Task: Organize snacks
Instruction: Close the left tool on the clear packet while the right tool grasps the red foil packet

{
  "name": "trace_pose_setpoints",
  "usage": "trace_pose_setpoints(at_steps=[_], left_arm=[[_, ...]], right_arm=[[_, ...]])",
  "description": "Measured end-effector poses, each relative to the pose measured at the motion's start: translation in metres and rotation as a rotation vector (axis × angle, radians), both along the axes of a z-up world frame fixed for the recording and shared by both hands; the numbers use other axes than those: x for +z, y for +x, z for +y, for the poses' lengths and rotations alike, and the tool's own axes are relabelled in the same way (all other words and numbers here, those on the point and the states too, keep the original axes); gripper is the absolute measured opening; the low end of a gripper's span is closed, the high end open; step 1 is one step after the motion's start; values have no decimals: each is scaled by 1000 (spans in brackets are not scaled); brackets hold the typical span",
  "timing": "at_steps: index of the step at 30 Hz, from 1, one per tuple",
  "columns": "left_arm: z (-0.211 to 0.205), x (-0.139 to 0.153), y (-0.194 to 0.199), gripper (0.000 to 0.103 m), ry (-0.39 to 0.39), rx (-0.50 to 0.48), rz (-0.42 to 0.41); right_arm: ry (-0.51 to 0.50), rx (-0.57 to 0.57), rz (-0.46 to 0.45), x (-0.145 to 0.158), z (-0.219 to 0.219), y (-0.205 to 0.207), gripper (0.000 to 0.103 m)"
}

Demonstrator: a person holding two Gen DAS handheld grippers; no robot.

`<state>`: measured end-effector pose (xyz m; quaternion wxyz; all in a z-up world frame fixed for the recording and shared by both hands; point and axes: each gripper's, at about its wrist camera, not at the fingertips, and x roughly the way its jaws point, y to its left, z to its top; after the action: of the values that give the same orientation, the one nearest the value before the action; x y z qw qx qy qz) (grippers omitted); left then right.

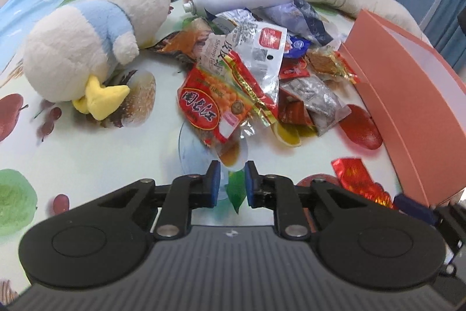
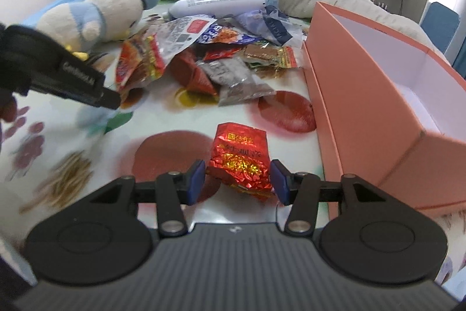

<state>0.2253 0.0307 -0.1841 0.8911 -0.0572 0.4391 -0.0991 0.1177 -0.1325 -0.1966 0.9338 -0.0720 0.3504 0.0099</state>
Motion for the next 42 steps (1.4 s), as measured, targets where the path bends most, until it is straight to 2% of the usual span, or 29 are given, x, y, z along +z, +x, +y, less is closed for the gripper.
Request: trace_pose_setpoints(at_steps=[3, 4, 5, 7, 11, 15, 17, 19, 24, 26, 29, 31, 32, 34, 42], left_arm=[[-1, 2, 1, 26, -2, 3, -5], [-3, 3, 2, 33, 14, -6, -9], [-6, 3, 4, 38, 40, -19, -16], [-15, 3, 6, 64, 116, -46, -42], [-30, -3, 16, 79, 225, -115, -68], [-47, -14, 24, 82, 393, -141, -107], [-53, -19, 26, 82, 440, -163, -123], [-59, -23, 28, 82, 479, -170, -133], [-70, -31, 32, 82, 555, -175, -175], [-72, -33, 35, 82, 572, -167, -183], [-72, -34, 40, 75, 566, -153, -183], [-70, -34, 44, 53, 540, -139, -170], [-67, -34, 46, 49, 525, -129, -160], [-63, -33, 47, 34, 505, -105, -151], [-51, -16, 25, 14, 426, -75, -168]], right_arm=[[22, 6, 3, 2, -3, -6, 53], [32, 4, -2, 3, -4, -8, 53], [36, -5, -8, 3, -5, -9, 60], [36, -22, -12, 3, -8, -10, 74], [62, -27, 6, 0, -13, -5, 76], [91, -31, 30, -6, -17, 1, 76], [113, -28, 38, -8, -18, 3, 76], [120, -21, 49, -11, -17, 6, 75], [117, -10, 57, -16, -16, 9, 66], [113, -3, 56, -16, -15, 9, 58], [120, -2, 59, -15, -15, 11, 55], [122, -1, 62, -13, -15, 10, 54], [121, 0, 63, -13, -15, 10, 54], [125, 2, 63, -11, -15, 8, 53], [138, -1, 51, -5, -18, -1, 53]])
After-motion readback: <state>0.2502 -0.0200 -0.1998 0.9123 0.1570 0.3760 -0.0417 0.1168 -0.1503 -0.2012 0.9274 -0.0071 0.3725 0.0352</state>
